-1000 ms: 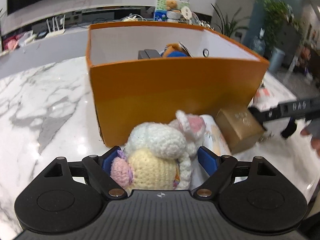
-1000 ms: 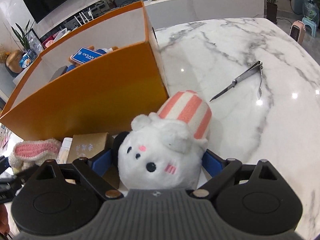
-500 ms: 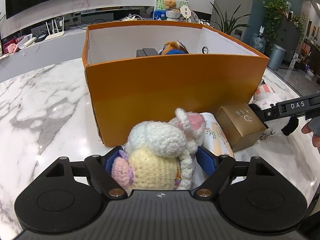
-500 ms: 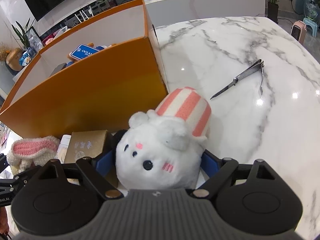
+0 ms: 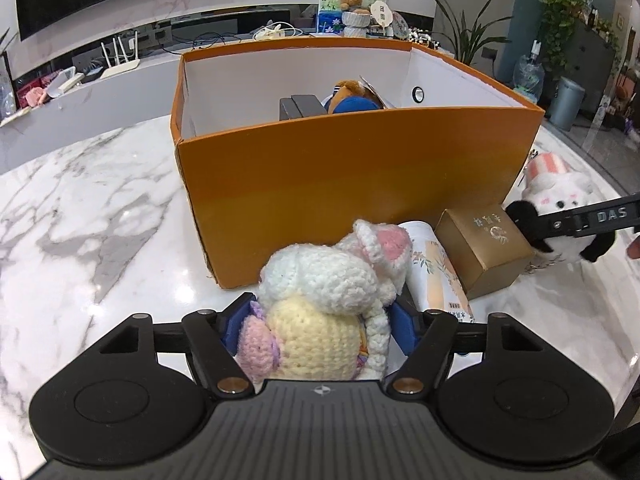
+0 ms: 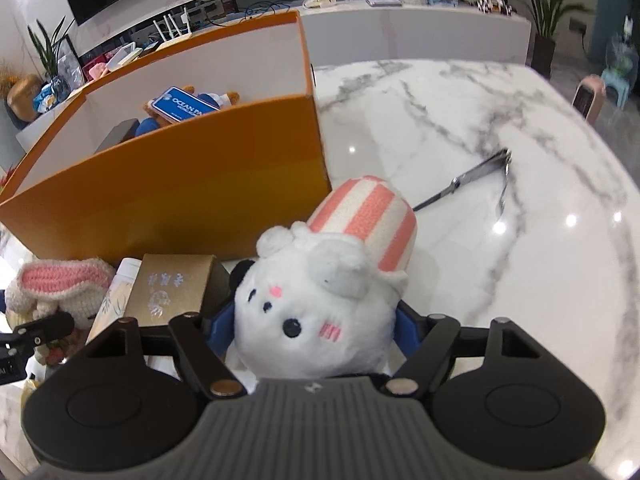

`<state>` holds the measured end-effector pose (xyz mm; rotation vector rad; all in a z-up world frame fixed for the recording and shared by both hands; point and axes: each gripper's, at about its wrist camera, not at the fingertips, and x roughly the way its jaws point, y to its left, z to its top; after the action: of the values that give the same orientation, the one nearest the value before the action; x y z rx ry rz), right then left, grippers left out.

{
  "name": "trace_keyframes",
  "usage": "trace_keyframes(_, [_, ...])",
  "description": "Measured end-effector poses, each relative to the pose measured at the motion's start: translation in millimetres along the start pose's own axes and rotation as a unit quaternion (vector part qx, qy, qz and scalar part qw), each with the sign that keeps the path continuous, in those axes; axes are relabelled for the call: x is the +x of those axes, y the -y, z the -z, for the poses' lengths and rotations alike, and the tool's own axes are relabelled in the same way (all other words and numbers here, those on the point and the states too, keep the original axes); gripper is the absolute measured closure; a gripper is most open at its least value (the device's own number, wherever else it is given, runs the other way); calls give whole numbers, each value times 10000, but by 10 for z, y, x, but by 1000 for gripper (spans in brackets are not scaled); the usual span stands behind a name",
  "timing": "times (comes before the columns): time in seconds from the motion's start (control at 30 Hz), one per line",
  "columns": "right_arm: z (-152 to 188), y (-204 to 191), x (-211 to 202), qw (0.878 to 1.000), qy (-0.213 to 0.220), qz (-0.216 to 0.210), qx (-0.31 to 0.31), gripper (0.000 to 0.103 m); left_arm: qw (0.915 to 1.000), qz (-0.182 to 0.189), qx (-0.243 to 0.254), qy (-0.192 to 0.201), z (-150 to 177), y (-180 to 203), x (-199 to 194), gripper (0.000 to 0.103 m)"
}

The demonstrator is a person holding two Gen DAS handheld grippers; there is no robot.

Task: Organize objects
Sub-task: 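Lift the crocheted doll and white bunny up toward the orange box with both tools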

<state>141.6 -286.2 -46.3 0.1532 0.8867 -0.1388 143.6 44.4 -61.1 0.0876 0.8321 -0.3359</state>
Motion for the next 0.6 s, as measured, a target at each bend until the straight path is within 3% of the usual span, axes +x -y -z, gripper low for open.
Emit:
trace_keyframes(0.3, [52,9,-330,9995,260,-108,-157,26,9995,-29,-233,196,-44,-45,-228,25])
trace_keyframes(0.6, [106,-127,-571,9977,303,-445,-407,26,9991,-52,-75,424,-68,96,-498,25])
